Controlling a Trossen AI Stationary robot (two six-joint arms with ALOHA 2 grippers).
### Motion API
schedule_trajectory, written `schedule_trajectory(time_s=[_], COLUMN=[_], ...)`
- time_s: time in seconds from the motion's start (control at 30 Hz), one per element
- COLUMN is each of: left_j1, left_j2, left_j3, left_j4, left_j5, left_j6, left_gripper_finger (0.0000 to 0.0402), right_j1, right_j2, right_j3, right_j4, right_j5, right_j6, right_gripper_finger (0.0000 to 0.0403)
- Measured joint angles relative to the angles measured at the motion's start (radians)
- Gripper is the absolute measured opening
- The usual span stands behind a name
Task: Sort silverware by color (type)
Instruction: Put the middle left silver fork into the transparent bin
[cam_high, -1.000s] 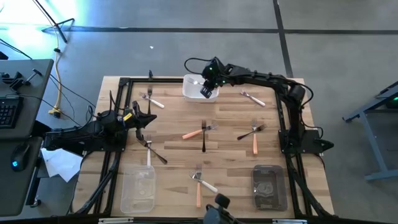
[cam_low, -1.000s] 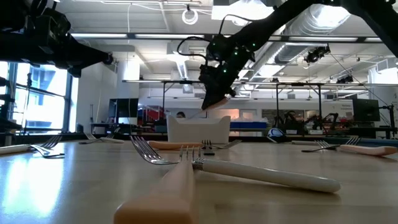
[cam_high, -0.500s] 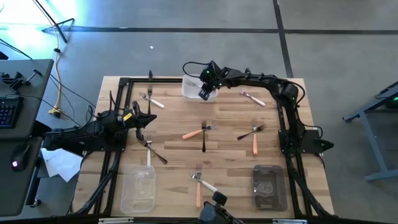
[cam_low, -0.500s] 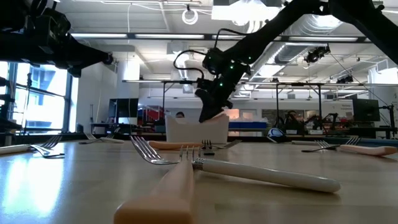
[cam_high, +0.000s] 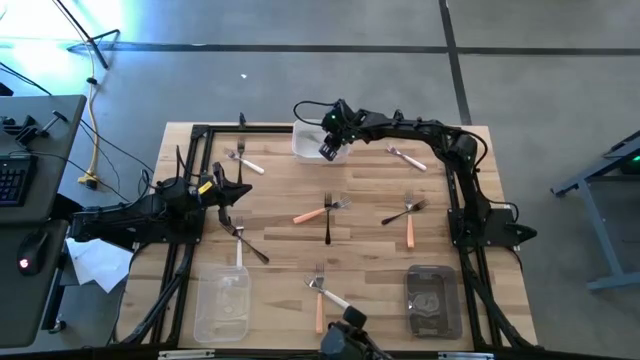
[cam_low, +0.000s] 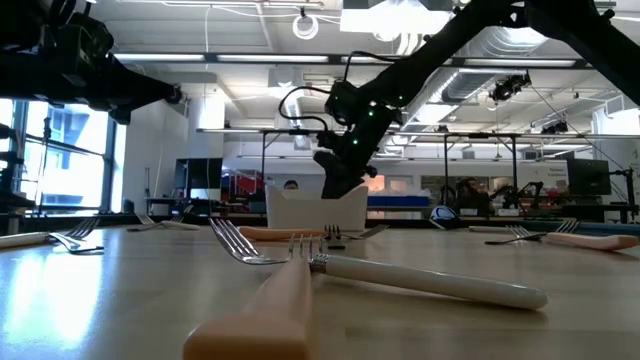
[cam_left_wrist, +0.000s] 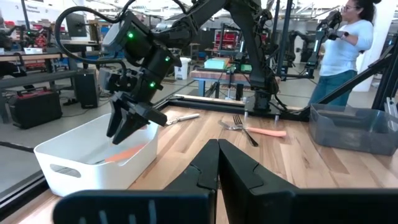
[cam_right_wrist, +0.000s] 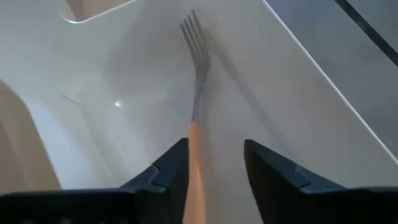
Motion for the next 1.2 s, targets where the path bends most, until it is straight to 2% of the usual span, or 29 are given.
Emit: schedule_trajectory(time_s=[0.13, 0.23, 0.37, 0.43, 0.5, 0.63, 0.83, 1.0, 1.07, 1.2], left_j1=[0.000, 0.000, 0.000, 0.000, 0.000, 0.000, 0.000, 0.000, 0.000, 0.000], left_j2=[0.000, 0.000, 0.000, 0.000, 0.000, 0.000, 0.000, 0.000, 0.000, 0.000], left_j3=[0.000, 0.000, 0.000, 0.000, 0.000, 0.000, 0.000, 0.000, 0.000, 0.000], left_j4=[0.000, 0.000, 0.000, 0.000, 0.000, 0.000, 0.000, 0.000, 0.000, 0.000], left_j5=[0.000, 0.000, 0.000, 0.000, 0.000, 0.000, 0.000, 0.000, 0.000, 0.000], left_j6=[0.000, 0.000, 0.000, 0.000, 0.000, 0.000, 0.000, 0.000, 0.000, 0.000], left_gripper_finger=[0.0000, 0.0000, 0.0000, 0.0000, 0.0000, 0.0000, 0.0000, 0.0000, 0.0000, 0.0000], right_j1=[0.002, 0.003, 0.014, 0.026, 0.036, 0.042, 0.064, 0.065, 0.050, -0.002], right_j2=[-0.015, -0.028, -0.042, -0.070, -0.113, -0.228, -0.459, -0.673, -0.757, -0.911], right_j3=[0.027, 0.119, 0.231, 0.238, 0.198, -0.023, -0.501, -0.817, -0.908, -1.053], right_j4=[-0.079, -0.233, -0.415, -0.437, -0.399, -0.182, 0.327, 0.693, 0.779, 0.938], right_j5=[-0.004, -0.005, 0.011, 0.036, 0.046, 0.041, -0.007, -0.005, -0.040, -0.179], right_j6=[-0.034, -0.034, -0.069, -0.106, -0.123, -0.100, -0.043, -0.033, -0.033, -0.031], right_gripper_finger=[0.0171, 0.0156, 0.0089, 0.0039, 0.0011, 0.0014, 0.0004, 0.0002, 0.0001, 0.0000])
